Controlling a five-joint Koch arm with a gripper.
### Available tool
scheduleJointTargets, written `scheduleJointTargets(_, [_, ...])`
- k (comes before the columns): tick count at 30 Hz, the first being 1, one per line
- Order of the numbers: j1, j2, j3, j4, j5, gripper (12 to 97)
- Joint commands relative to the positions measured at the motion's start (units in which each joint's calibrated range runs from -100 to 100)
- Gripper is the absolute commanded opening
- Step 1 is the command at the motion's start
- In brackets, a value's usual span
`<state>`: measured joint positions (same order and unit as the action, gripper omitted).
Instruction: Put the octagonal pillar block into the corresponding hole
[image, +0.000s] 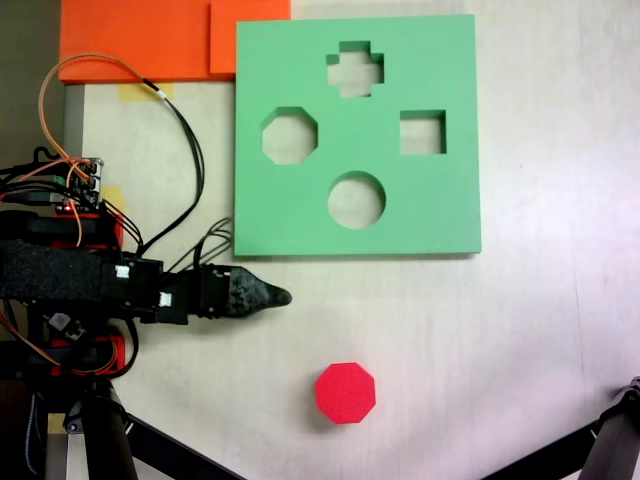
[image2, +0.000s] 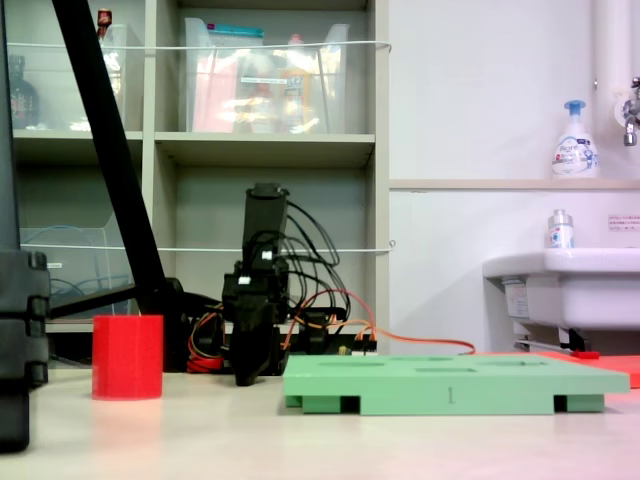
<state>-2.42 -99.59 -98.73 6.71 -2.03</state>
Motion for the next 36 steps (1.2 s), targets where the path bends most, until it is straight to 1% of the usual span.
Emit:
scheduleJointTargets(1, [-0.7, -0.4, -1.3, -5.1, 0.7, 49.3])
scheduleJointTargets(5, [-0.5, -0.4, -1.3, -5.1, 2.0, 49.7])
scheduleJointTargets(8, [-4.3, -0.4, -1.3, -5.1, 10.9, 50.7])
scheduleJointTargets(11, [-5.7, -0.4, -1.3, -4.9, 9.4, 50.6])
scheduleJointTargets(13, [-6.6, -0.4, -1.3, -4.9, 10.3, 49.9])
scheduleJointTargets(15, [-7.8, -0.4, -1.3, -3.9, 16.3, 49.8])
scheduleJointTargets(17, [-8.4, -0.4, -1.3, -2.2, 24.9, 47.0])
scheduleJointTargets(20, [-9.6, -0.4, -1.0, -8.1, 30.3, 41.9])
scheduleJointTargets(21, [-9.6, -0.4, 4.6, -14.9, 33.2, 41.7])
scheduleJointTargets(23, [-9.5, -0.4, 20.8, -35.2, 38.2, 41.6])
scheduleJointTargets(24, [-9.4, -0.4, 27.5, -42.7, 40.1, 40.8])
scheduleJointTargets(25, [-8.9, -0.4, 34.9, -48.3, 42.5, 38.3])
scheduleJointTargets(27, [-7.7, -0.4, 43.3, -56.3, 45.4, 38.3])
scheduleJointTargets(30, [-5.7, -0.4, 53.7, -62.6, 49.0, 38.3])
scheduleJointTargets(33, [-4.4, 10.6, 70.8, -72.0, 50.9, 38.3])
scheduleJointTargets(36, [-4.1, 30.3, 92.6, -84.3, 51.4, 38.8])
